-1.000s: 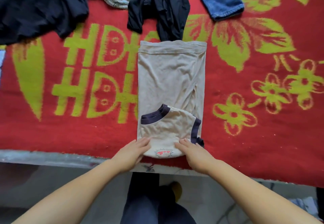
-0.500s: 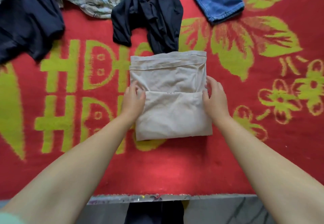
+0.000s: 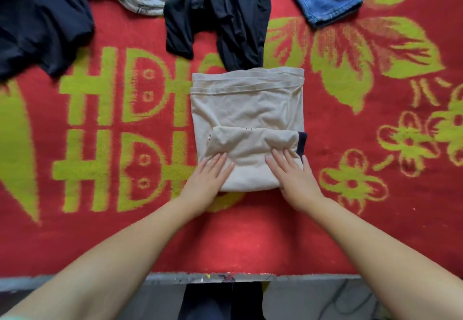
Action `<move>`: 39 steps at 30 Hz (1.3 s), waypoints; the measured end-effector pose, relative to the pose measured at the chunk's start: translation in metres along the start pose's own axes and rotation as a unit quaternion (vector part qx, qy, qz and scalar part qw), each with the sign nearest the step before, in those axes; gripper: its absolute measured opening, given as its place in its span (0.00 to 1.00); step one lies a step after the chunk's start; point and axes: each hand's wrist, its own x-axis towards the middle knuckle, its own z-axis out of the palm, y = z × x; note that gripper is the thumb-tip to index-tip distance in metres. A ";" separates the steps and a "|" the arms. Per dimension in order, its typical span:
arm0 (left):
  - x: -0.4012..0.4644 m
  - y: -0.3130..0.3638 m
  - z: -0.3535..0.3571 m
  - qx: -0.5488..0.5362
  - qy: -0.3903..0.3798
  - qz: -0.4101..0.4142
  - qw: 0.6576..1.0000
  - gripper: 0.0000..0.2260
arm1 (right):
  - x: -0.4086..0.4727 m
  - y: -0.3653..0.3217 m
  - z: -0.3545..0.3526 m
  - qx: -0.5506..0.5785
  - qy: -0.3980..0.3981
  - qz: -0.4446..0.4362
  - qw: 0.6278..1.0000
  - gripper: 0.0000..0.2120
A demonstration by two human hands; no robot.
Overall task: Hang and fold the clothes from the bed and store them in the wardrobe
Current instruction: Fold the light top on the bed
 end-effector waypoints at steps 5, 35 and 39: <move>-0.003 -0.002 -0.032 -0.140 -0.205 0.014 0.969 0.27 | -0.014 -0.006 -0.034 0.095 -0.092 -0.082 0.988 0.30; 0.047 -0.072 0.024 -0.121 0.077 -0.257 0.956 0.27 | 0.062 0.064 -0.016 0.088 0.033 0.175 0.980 0.27; 0.022 -0.089 0.000 -0.111 0.103 -0.205 0.967 0.32 | 0.038 0.066 -0.040 0.057 0.069 0.119 0.989 0.30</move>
